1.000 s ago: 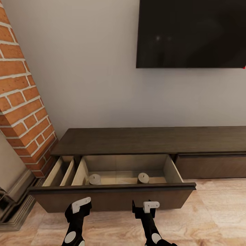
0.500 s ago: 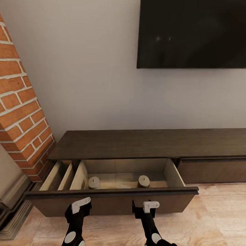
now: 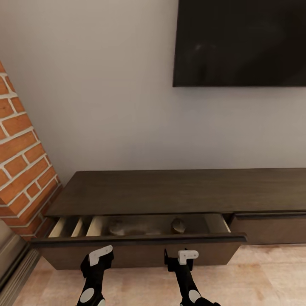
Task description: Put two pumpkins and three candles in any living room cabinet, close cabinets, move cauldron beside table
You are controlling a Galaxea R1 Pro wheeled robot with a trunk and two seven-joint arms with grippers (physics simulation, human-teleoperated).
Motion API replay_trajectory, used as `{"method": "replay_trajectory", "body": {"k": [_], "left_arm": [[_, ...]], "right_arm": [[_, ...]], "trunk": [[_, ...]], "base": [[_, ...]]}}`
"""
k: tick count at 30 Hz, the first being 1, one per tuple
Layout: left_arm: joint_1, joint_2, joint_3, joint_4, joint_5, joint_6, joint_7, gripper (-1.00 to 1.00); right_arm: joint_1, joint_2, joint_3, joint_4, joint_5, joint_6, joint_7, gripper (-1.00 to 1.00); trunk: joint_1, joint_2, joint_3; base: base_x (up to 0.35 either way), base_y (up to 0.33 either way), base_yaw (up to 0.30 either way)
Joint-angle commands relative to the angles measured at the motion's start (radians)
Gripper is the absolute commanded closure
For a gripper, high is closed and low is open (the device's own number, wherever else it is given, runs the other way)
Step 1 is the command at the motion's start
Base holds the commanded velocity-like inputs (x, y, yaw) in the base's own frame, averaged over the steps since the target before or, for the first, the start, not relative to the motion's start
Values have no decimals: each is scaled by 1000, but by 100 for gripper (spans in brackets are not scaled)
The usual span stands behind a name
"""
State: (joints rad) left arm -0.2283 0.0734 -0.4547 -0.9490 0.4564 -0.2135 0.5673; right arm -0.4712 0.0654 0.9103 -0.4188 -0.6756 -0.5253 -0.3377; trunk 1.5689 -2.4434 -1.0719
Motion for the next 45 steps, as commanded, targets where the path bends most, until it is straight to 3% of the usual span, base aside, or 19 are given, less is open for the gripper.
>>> {"method": "replay_trajectory", "body": {"k": [1, 20, 37, 45], "left_arm": [[-2, 2, -7, -2, -6, -6, 3, -100], [-2, 1, -7, -2, -7, -6, 3, -100], [-2, 1, -7, -4, -7, -6, 3, -100], [-2, 1, -8, -4, -7, -6, 3, -100]], "right_arm": [[-1, 0, 9, 0, -5, -4, -7, -100], [-1, -2, 9, -3, -5, -4, -7, -100], [-1, -3, 9, -3, -5, -4, -7, -100], [-1, -2, 9, -3, -5, -4, -7, -100]], "trunk": [[0, 0, -1], [0, 0, -1], [0, 0, -1], [0, 0, -1]], "base": [[344, 0, 0], [225, 0, 0], [5, 0, 0], [-258, 0, 0]]}}
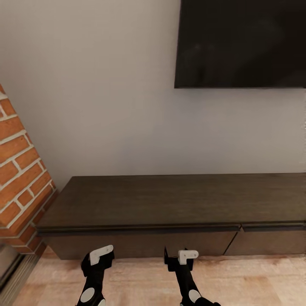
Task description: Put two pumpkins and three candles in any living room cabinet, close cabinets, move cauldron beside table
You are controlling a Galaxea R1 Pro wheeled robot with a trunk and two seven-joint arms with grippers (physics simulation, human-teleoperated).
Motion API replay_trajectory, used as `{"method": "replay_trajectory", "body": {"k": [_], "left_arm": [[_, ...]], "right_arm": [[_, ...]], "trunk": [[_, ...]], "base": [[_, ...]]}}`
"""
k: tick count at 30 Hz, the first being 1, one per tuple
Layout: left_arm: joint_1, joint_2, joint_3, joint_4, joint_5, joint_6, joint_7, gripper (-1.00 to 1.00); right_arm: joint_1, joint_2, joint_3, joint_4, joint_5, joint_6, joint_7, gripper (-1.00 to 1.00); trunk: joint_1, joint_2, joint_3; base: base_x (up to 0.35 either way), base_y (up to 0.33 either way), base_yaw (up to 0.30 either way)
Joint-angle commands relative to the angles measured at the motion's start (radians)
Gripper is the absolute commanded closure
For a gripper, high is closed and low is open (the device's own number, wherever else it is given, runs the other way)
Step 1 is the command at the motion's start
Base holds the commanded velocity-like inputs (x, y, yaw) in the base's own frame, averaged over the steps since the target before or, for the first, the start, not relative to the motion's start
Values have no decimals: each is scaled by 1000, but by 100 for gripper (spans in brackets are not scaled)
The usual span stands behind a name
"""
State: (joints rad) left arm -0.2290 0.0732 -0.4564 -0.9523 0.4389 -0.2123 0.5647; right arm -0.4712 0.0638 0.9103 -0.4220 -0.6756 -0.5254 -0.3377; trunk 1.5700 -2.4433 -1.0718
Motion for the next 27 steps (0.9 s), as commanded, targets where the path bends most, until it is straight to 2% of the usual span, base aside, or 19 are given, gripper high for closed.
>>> {"method": "replay_trajectory", "body": {"k": [1, 9, 19, 22, 24, 25, 26, 27], "left_arm": [[-1, 1, -6, 0, 10, -7, 6, -100], [-1, 2, -5, 1, -20, -6, 6, -100], [-1, 2, -5, -11, -21, -4, 4, -100], [-1, 2, -2, -22, -15, 7, 4, -100], [0, 8, 5, -68, -8, 40, 4, -100], [3, 12, 8, -121, -5, 104, 8, -100], [5, 13, 9, -138, -3, 132, 8, -100], [6, 15, 10, -163, -1, 191, 9, -100]], "right_arm": [[-1, -1, 9, 0, -5, -4, -7, -100], [-1, -2, 9, 0, -5, -3, -7, -100], [-1, 0, 9, -2, -5, 7, -6, -100], [-1, 2, 9, -4, -6, 36, -7, -100], [-1, 2, 9, -4, -6, 76, -10, -100], [-1, 2, 10, -5, -6, 102, -13, -100], [-1, 0, 11, -7, -6, 109, -15, -100], [-1, -3, 11, -19, -7, 128, -32, -100]], "trunk": [[-1, 0, -1], [-1, 0, -1], [-1, 0, -1], [-1, 0, -1], [-1, 0, -1], [-1, 0, -1], [-1, 0, -1], [-1, 0, -1]], "base": [[-326, 0, 0], [-308, 0, 0], [-35, 0, 0], [-1, 0, 0], [0, 0, 0], [0, 0, 0], [0, 0, 0], [0, 0, 0]]}}
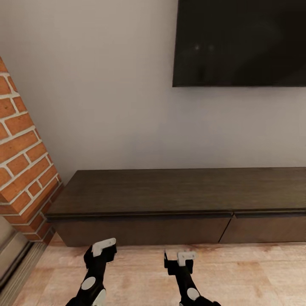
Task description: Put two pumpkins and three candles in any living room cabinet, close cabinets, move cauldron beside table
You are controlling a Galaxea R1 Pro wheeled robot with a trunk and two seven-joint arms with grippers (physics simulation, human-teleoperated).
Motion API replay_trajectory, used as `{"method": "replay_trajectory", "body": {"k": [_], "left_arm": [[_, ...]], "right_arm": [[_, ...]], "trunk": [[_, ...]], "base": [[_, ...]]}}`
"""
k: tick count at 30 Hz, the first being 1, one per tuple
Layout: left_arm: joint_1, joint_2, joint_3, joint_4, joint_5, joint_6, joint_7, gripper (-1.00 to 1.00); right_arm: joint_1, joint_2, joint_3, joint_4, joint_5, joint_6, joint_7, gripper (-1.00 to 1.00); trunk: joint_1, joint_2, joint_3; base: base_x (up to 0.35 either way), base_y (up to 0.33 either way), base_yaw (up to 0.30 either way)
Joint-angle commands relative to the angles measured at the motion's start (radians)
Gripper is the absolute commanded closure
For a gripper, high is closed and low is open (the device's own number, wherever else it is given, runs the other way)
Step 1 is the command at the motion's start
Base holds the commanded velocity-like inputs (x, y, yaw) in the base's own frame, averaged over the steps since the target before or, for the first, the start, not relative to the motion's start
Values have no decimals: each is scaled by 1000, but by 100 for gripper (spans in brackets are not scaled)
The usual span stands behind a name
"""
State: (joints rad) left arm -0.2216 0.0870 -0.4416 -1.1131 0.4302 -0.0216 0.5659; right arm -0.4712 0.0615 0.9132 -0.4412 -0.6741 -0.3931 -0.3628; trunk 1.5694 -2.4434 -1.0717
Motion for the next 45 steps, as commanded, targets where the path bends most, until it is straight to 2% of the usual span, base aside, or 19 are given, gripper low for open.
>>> {"method": "replay_trajectory", "body": {"k": [1, 3, 5, 9, 12, 16, 21, 24, 28, 36, 45], "left_arm": [[1, 4, 0, -25, 14, 90, 8, -100], [4, 5, 5, -46, 23, 182, 9, -100], [6, 6, 7, -53, 43, 225, 11, -100], [21, 7, 10, -50, 115, 250, 13, -100], [25, 7, 10, -48, 147, 254, 13, -100], [26, 7, 11, -39, 159, 257, 13, -100], [26, 2, 11, -20, 162, 258, 14, -100], [27, 0, 11, -20, 164, 260, 26, -100], [27, -1, 10, -26, 182, 275, 49, -100], [27, 3, 11, -27, 233, 310, 57, -100], [27, 4, 10, -21, 238, 312, 57, -100]], "right_arm": [[-1, 0, 9, -18, -8, 8, -27, -100], [-1, 1, 10, -63, -8, 36, -89, -100], [-1, 2, 12, -94, -7, 53, -151, -100], [-1, 3, 17, -109, -7, 66, -197, -100], [-1, 3, 18, -109, -8, 71, -202, -100], [-1, 3, 19, -108, -7, 83, -203, -100], [-1, 3, 18, -108, -10, 142, -203, -100], [-1, 4, 19, -108, -33, 163, -204, -100], [-1, 4, 20, -108, -56, 168, -203, -100], [-1, 3, 22, -108, -61, 170, -203, -100], [-1, 3, 25, -109, -62, 171, -203, -100]], "trunk": [[0, 0, -1], [0, 0, -1], [0, 0, -1], [0, 0, -1], [-4, 7, 2], [-19, 35, 15], [-39, 70, 30], [-50, 91, 40], [-65, 119, 52], [-96, 175, 77], [-131, 238, 106]], "base": [[0, 0, 0], [0, 0, 0], [0, 0, 0], [0, 0, 0], [0, 0, 0], [0, 0, 0], [0, 0, 0], [0, 0, 0], [0, 0, 0], [0, 0, 0], [-124, 8, 0]]}}
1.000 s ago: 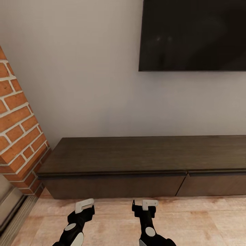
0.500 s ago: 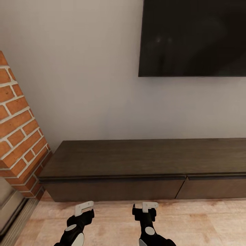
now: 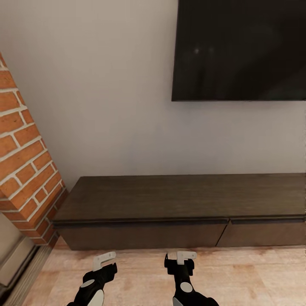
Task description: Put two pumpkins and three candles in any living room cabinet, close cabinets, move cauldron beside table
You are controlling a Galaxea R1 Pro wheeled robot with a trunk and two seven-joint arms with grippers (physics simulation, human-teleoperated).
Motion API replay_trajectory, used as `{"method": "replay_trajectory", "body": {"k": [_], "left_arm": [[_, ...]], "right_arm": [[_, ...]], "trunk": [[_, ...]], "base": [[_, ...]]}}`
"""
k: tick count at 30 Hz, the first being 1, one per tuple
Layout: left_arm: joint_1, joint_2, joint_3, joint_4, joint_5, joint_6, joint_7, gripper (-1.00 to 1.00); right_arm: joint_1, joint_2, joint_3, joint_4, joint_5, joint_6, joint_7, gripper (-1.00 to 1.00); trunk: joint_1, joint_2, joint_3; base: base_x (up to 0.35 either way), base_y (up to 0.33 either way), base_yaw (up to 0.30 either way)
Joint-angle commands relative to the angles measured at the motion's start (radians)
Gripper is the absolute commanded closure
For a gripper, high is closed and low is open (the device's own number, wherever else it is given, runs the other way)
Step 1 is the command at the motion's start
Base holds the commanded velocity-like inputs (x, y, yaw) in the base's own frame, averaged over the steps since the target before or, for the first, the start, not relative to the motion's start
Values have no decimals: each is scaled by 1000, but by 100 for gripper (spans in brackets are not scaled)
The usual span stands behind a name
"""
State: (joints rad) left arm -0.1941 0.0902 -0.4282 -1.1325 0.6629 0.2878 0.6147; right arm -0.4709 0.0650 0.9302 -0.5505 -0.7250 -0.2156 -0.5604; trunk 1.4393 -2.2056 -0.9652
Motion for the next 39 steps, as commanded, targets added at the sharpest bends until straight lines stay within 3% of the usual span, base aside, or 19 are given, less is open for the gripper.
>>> {"method": "replay_trajectory", "body": {"k": [1, 6, 14, 19, 39], "left_arm": [[-1, 1, -4, -1, 6, 2, 8, -100], [-1, 2, -4, -1, 7, 3, 8, -100], [-1, 2, -6, -6, 11, 4, 8, -100], [0, 2, -7, -7, 12, 4, 8, -100], [0, 2, -6, -2, 14, 4, 8, -100]], "right_arm": [[-2, -1, 9, 0, -11, -4, -6, -100], [-2, -1, 9, 0, -11, 39, -6, -100], [-2, -1, 8, 3, -13, 43, -6, -100], [-2, -1, 9, 3, -13, 43, -6, -100], [-2, -1, 9, 3, -13, 43, -6, -100]], "trunk": [[-4, 7, 2], [-23, 42, 18], [-54, 98, 43], [-54, 98, 43], [-131, 238, 106]], "base": [[-40, 4, 0], [-125, 1, 0], [-184, 0, 0], [-25, 0, 0], [-10, 0, 0]]}}
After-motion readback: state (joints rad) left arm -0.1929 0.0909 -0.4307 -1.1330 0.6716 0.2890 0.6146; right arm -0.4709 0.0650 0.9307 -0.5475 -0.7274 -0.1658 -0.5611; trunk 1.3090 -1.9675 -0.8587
